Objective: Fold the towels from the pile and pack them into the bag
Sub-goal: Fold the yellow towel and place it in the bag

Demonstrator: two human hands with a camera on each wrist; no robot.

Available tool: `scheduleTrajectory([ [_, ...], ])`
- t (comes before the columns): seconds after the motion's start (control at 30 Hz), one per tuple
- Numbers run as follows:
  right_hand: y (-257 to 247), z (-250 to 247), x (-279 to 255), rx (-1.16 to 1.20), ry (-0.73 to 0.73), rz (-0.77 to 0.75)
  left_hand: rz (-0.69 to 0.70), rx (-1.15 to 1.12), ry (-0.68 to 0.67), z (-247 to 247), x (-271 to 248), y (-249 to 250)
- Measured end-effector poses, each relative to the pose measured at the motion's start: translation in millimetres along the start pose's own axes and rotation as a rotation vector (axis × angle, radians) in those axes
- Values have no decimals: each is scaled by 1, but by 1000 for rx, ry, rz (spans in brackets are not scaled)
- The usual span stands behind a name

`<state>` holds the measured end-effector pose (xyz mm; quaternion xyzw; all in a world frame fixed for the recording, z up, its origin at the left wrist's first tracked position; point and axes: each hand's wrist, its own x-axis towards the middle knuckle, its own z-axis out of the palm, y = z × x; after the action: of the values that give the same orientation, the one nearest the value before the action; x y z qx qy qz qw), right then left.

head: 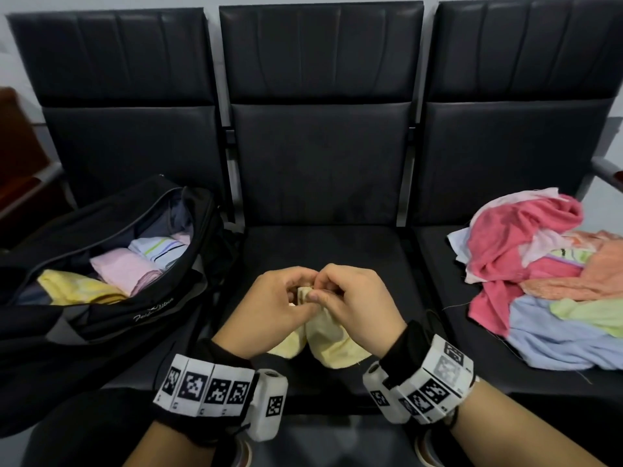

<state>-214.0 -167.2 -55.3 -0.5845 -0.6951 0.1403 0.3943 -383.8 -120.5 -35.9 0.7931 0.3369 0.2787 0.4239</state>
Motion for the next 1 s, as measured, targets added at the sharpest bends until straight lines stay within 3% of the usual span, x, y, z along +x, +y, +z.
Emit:
scheduleTrajectory([
  [0.1,-2,1,0,25,4,2,46,94,89,4,2,-3],
  [0.2,2,-1,-2,43,-82,-14,79,151,217,3,2,-10],
  [0.43,59,-6,-22,-331,-461,93,96,26,568,-17,0,-10],
  [0.67,99,-4,-36,-570,-643,-3,82,-29,769,-39,-1,0],
  [0.8,106,-17,-38,-595,-577,-61,82,27,823,-57,-5,-1],
  [1.0,102,-62,-20,-538,-210,-144,47,145,930,-81,-7,-16],
])
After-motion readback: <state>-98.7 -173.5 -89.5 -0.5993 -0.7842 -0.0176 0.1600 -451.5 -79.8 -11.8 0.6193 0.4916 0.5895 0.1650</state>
